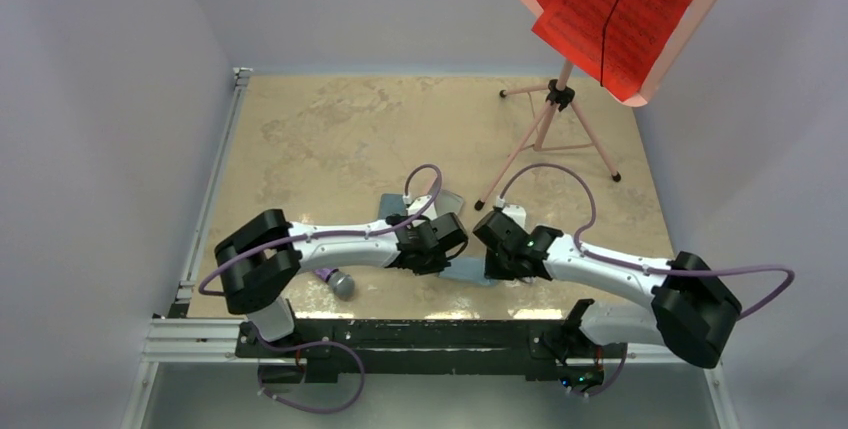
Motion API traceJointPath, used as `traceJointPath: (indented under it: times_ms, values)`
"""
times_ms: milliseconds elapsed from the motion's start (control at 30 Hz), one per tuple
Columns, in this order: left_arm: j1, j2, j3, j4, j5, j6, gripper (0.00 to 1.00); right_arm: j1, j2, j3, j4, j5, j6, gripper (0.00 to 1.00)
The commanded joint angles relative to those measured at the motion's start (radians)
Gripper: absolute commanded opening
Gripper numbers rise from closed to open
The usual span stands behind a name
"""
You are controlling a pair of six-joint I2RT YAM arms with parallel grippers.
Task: Organize the sunglasses
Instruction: Pick up the folded cleaning cloth from the corner of the board, then place the folded cleaning cloth in the sunglasses case.
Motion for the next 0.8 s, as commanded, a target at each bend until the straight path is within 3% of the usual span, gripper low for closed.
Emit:
traceJointPath:
  times_ms: [0,200,500,767]
  values:
    - [-0.006,-0.101,0.033,-0.095,-0.145,-0.042,0.00,0.002,-0.061,0.080,0.086,0.097,-0.226,0.00]
    - [-0.005,-0.087,0.109,-0.180,-0.218,-0.066,0.00,0.002,-0.073,0.166,0.182,0.059,-0.457,0.00]
    - [0.003,-0.034,0.196,-0.315,-0.368,-0.269,0.00,0.002,0.076,0.299,0.303,0.030,-0.715,0.00]
    - [0.015,-0.010,0.224,-0.365,-0.399,-0.387,0.00,-0.013,0.191,0.381,0.356,0.100,-0.878,0.00]
